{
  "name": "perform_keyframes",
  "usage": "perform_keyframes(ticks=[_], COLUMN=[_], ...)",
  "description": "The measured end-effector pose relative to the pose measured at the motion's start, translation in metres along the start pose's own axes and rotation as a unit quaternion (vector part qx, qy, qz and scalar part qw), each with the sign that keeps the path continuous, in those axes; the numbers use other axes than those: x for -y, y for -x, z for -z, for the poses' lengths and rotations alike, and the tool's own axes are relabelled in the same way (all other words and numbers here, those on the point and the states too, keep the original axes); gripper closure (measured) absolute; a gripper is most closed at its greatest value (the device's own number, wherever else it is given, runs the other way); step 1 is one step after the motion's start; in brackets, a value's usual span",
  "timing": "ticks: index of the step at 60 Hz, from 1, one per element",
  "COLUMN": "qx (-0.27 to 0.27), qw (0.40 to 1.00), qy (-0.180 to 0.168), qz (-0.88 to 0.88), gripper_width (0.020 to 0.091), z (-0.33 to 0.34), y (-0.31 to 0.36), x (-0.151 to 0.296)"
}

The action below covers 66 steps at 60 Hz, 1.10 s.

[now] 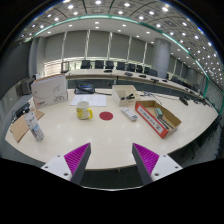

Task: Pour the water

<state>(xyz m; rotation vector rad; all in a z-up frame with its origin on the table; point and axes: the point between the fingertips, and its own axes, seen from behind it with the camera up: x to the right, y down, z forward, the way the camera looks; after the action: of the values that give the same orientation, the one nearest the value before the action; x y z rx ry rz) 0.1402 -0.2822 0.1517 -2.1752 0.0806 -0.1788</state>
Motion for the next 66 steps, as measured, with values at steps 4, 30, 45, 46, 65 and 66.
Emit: perform_keyframes(ticks=[4,30,45,46,65,66], qx=[0.008,0.107,0.128,0.127,0.097,0.095], qw=[1.000,0.994,0.990,0.990,0.988,0.988], qy=[-0.002,0.016,-0.049,-0.054,-0.118,-0.119], qz=[0.002,0.019,0.031,0.029,0.009,0.010], gripper_width=[0.0243,0.0241,0.0240,0.0238,0.0381,0.0407], z=[0.000,0.002,-0.047,-0.054,-0.135,-0.138], y=[0.010,0.255,0.370,0.375,0.410,0.410], x=[0.003,-0.025,-0.009,-0.007,0.026,0.026])
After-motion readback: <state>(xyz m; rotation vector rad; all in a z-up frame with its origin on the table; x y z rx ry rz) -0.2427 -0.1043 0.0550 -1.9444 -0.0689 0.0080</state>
